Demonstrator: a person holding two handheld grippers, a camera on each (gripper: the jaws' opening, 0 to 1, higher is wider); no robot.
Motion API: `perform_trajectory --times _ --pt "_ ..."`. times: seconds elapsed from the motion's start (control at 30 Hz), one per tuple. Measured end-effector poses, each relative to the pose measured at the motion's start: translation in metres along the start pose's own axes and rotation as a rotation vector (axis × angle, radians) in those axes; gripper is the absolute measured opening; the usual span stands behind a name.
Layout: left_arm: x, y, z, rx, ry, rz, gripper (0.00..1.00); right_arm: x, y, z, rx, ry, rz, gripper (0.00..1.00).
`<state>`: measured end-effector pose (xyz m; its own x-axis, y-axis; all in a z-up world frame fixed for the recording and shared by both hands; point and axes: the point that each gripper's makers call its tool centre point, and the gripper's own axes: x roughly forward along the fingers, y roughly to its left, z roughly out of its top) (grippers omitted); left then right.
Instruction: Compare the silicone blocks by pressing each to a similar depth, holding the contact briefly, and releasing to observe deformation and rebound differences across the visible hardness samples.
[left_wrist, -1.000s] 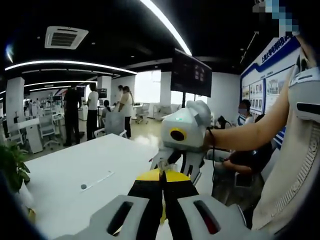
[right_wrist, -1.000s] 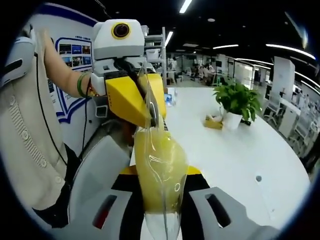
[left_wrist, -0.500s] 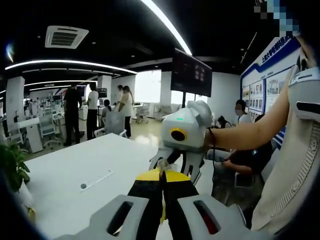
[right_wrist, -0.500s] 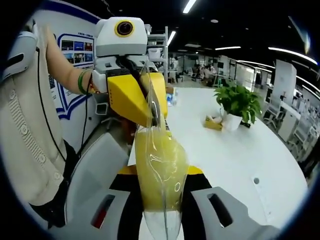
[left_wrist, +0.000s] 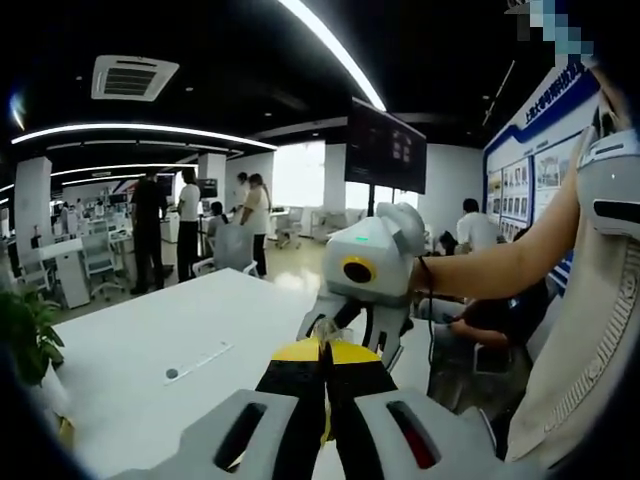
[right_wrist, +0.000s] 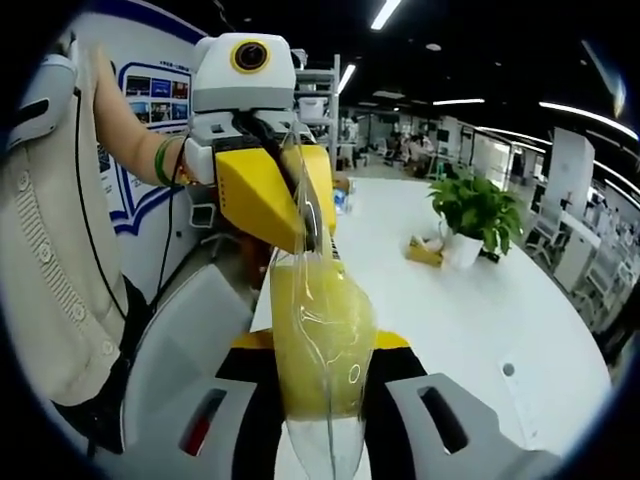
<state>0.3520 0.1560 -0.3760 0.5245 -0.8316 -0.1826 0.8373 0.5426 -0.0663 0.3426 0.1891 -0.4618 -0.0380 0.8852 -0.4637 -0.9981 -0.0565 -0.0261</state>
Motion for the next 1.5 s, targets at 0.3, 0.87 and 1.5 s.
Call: perform_trajectory --times 0.3,0.87,1.5 --pt "-0.002 0.003 -0.002 -0.003 0.002 0.009 0.00 0.004 -0.001 0.000 -0.006 -0.002 0.008 0.25" --pt "0.006 0.009 -0.017 -0.111 0.030 0.021 0.00 0.008 0.002 -0.017 0.031 -0.002 0.055 0.28" --pt "0.025 0.013 -0.035 -0.237 0.014 0.009 0.00 -0.012 -0.015 -0.036 0.027 -0.030 -0.106 0.55"
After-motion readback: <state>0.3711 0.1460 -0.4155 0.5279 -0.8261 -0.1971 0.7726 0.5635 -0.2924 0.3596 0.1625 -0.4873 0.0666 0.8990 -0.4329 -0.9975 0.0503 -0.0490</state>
